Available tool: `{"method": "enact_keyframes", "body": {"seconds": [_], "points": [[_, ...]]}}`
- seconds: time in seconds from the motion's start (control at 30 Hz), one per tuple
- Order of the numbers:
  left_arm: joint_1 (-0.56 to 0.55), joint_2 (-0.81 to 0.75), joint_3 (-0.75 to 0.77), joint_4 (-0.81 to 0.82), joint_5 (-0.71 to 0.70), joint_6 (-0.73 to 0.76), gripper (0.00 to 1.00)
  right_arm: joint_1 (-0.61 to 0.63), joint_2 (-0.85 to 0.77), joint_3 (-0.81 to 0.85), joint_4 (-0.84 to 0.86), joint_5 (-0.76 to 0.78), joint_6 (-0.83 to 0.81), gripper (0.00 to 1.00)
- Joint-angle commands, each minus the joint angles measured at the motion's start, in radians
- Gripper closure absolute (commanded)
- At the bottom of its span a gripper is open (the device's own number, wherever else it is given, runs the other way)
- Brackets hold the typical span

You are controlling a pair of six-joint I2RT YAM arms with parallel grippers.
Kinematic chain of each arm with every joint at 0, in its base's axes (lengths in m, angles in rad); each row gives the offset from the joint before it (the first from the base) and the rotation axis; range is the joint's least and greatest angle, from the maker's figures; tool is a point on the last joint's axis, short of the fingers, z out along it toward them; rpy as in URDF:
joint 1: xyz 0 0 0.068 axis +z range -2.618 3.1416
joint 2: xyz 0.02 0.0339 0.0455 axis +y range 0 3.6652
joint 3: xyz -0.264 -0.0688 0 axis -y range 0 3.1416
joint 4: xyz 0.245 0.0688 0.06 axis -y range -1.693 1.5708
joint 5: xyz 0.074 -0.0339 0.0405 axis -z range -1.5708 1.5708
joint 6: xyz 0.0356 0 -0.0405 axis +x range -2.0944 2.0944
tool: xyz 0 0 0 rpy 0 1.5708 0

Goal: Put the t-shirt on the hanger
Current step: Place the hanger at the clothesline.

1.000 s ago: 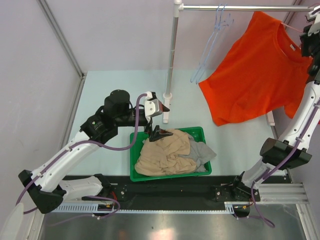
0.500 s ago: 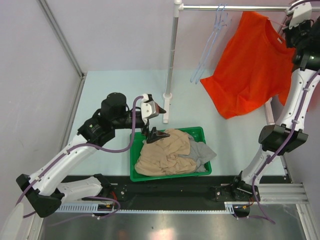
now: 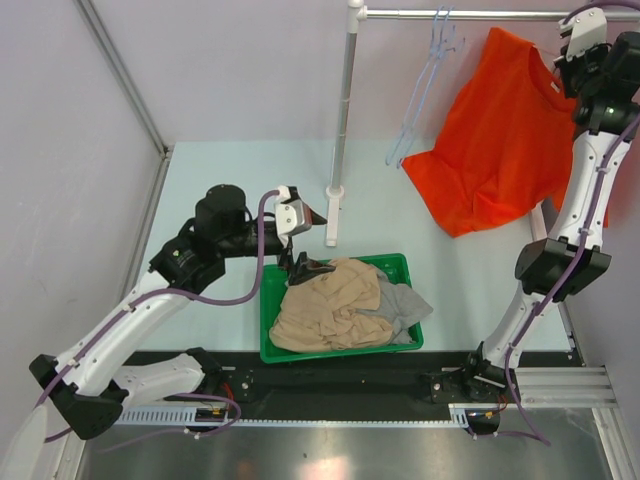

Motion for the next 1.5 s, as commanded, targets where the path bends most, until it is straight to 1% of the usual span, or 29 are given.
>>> {"method": "enact_keyframes", "body": {"seconds": [0.0, 0.23, 0.27, 0.33, 0.37, 0.43, 0.47, 0.5, 0.53, 0.6, 0.63, 0.7, 0.73, 0.8, 0.83, 0.87, 1.0, 1.07, 1.13, 1.17, 1.2, 1.23, 1.27, 1.33, 1.37, 1.4, 1.47], "points": [[0.030, -0.027, -0.012, -0.006, 0.040, -0.019, 0.00, -0.036, -0.010, 0.017, 0.068, 0.029, 0.003, 1.00], [0.065, -0.021, -0.032, 0.000, 0.053, -0.051, 0.00, -0.059, -0.047, -0.050, 0.088, 0.029, 0.009, 1.00], [0.075, -0.019, -0.032, -0.002, 0.053, -0.057, 0.00, -0.060, -0.050, -0.053, 0.085, 0.032, 0.009, 0.99], [0.084, -0.010, -0.031, -0.011, 0.050, -0.075, 0.00, -0.062, -0.056, -0.058, 0.076, 0.027, 0.012, 0.89], [0.096, -0.007, -0.029, -0.020, 0.052, -0.086, 0.00, -0.062, -0.072, -0.067, 0.071, 0.022, 0.017, 0.78], [0.130, -0.001, -0.029, -0.026, 0.075, -0.123, 0.00, -0.060, -0.099, -0.086, 0.079, 0.010, 0.028, 0.70], [0.144, -0.001, -0.031, -0.026, 0.084, -0.137, 0.00, -0.060, -0.113, -0.095, 0.081, 0.003, 0.040, 0.60], [0.157, 0.001, -0.035, -0.019, 0.095, -0.152, 0.00, -0.060, -0.150, -0.119, 0.081, -0.008, 0.043, 0.56], [0.188, 0.001, -0.040, -0.012, 0.115, -0.181, 0.00, -0.060, -0.167, -0.135, 0.088, -0.014, 0.048, 0.49], [0.216, -0.001, -0.045, 0.006, 0.127, -0.209, 0.00, -0.060, -0.225, -0.193, 0.100, -0.024, 0.060, 0.40], [0.240, -0.001, -0.046, 0.009, 0.138, -0.227, 0.00, -0.060, -0.245, -0.214, 0.113, -0.025, 0.063, 0.30], [0.259, -0.001, -0.046, 0.020, 0.139, -0.244, 0.00, -0.060, -0.291, -0.256, 0.119, -0.030, 0.071, 0.23], [0.274, -0.002, -0.048, 0.020, 0.138, -0.255, 0.00, -0.062, -0.306, -0.265, 0.120, -0.030, 0.075, 0.16], [0.289, -0.007, -0.054, 0.026, 0.139, -0.275, 0.00, -0.062, -0.328, -0.276, 0.119, -0.027, 0.092, 0.11], [0.306, -0.010, -0.058, 0.031, 0.139, -0.281, 0.00, -0.062, -0.345, -0.280, 0.119, -0.024, 0.098, 0.04], [0.314, -0.013, -0.061, 0.034, 0.138, -0.287, 0.00, -0.062, -0.355, -0.280, 0.117, -0.021, 0.103, 0.00], [0.360, -0.015, -0.066, 0.025, 0.124, -0.296, 0.00, -0.062, -0.397, -0.277, 0.114, -0.008, 0.124, 0.00], [0.389, -0.013, -0.060, 0.006, 0.115, -0.327, 0.00, -0.062, -0.429, -0.268, 0.101, -0.011, 0.135, 0.00], [0.420, 0.004, -0.031, -0.018, 0.093, -0.336, 0.00, -0.060, -0.467, -0.265, 0.052, -0.034, 0.143, 0.00], [0.432, 0.013, -0.016, -0.069, 0.086, -0.338, 0.00, -0.048, -0.484, -0.274, 0.027, -0.062, 0.143, 0.00], [0.458, 0.033, 0.027, -0.099, 0.075, -0.333, 0.00, -0.037, -0.500, -0.280, -0.034, -0.073, 0.143, 0.00], [0.472, 0.071, 0.052, -0.141, 0.075, -0.327, 0.00, -0.021, -0.530, -0.290, -0.071, -0.082, 0.141, 0.00], [0.483, 0.096, 0.098, -0.210, 0.069, -0.316, 0.00, 0.025, -0.547, -0.320, -0.152, -0.091, 0.138, 0.00], [0.522, 0.155, 0.126, -0.268, 0.035, -0.318, 0.00, 0.097, -0.579, -0.375, -0.232, -0.079, 0.128, 0.00], [0.539, 0.166, 0.135, -0.303, 0.035, -0.309, 0.00, 0.175, -0.610, -0.448, -0.287, -0.071, 0.138, 0.00], [0.576, 0.172, 0.132, -0.313, 0.043, -0.305, 0.00, 0.211, -0.628, -0.498, -0.310, -0.073, 0.149, 0.00], [0.604, 0.191, 0.133, -0.340, 0.020, -0.269, 0.00, 0.286, -0.676, -0.593, -0.337, -0.077, 0.198, 0.01]]}}
